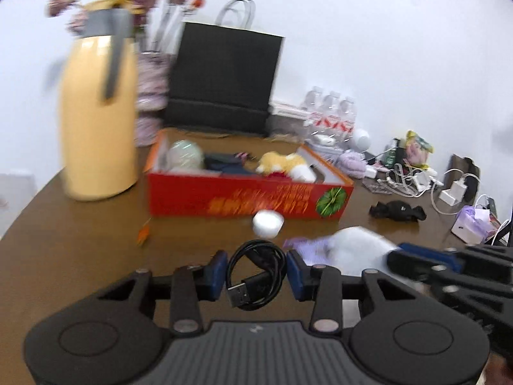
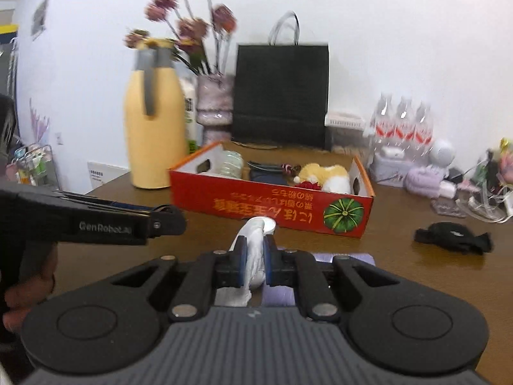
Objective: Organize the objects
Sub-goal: 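Grasp the white cloth with right tool while left tool grasps the black USB cable, then carry the cloth and black cable into the box and release both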
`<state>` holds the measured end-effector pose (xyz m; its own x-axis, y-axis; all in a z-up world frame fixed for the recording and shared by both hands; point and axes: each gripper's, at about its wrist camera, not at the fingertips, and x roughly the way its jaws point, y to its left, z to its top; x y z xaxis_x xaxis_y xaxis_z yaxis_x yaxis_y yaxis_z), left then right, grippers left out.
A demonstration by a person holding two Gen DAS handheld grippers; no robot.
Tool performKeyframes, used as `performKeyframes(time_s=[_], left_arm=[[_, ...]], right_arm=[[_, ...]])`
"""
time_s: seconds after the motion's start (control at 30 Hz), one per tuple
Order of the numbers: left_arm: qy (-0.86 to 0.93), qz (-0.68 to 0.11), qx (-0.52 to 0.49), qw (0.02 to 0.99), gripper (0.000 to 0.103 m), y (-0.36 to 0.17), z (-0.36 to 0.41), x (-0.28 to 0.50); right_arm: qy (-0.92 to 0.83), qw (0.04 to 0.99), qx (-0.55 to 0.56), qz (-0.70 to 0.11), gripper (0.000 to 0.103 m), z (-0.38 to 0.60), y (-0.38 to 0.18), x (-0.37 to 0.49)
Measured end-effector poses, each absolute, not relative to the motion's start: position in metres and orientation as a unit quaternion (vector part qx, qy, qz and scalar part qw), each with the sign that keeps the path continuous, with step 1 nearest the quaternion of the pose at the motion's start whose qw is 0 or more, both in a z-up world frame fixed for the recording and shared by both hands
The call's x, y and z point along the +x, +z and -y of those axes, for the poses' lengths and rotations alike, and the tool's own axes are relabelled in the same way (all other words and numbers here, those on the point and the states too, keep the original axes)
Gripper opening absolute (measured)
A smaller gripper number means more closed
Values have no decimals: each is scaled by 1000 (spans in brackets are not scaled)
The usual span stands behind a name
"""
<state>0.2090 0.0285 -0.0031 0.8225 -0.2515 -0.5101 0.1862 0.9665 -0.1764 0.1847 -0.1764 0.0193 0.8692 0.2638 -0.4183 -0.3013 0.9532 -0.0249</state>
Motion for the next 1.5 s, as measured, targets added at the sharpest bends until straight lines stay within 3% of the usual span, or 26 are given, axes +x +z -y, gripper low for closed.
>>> performKeyframes(time_s=[0.2, 0.4, 0.77, 0.97, 1.1, 1.23, 1.4, 1.5], left_arm=[[-107, -323, -88, 936, 39, -12, -38, 140], [-107, -298, -66, 946, 39, -2, -29, 104], [-99, -301, -60, 947, 38, -3, -32, 125], [-119, -264, -42, 956, 38, 17, -40, 187], [-130, -241, -22, 962, 38, 46, -46, 265], [-134, -266, -7, 955, 38, 65, -44, 365], [-104, -309, 18, 945, 39, 49, -30, 478], [-36, -352, 20, 935, 40, 19, -28, 526]], right_arm=[[152, 960, -35, -231, 11, 190, 23, 115], [145, 957, -23, -249, 11, 192, 12, 82], [123, 960, -20, -252, 11, 201, 8, 94], [147, 961, -9, -234, 11, 206, 33, 132], [160, 968, -22, -190, 11, 208, 68, 187], [171, 972, -26, -161, 11, 200, 99, 274], [154, 969, -9, -192, 11, 177, 92, 393], [126, 957, 50, -256, 11, 169, 65, 458]])
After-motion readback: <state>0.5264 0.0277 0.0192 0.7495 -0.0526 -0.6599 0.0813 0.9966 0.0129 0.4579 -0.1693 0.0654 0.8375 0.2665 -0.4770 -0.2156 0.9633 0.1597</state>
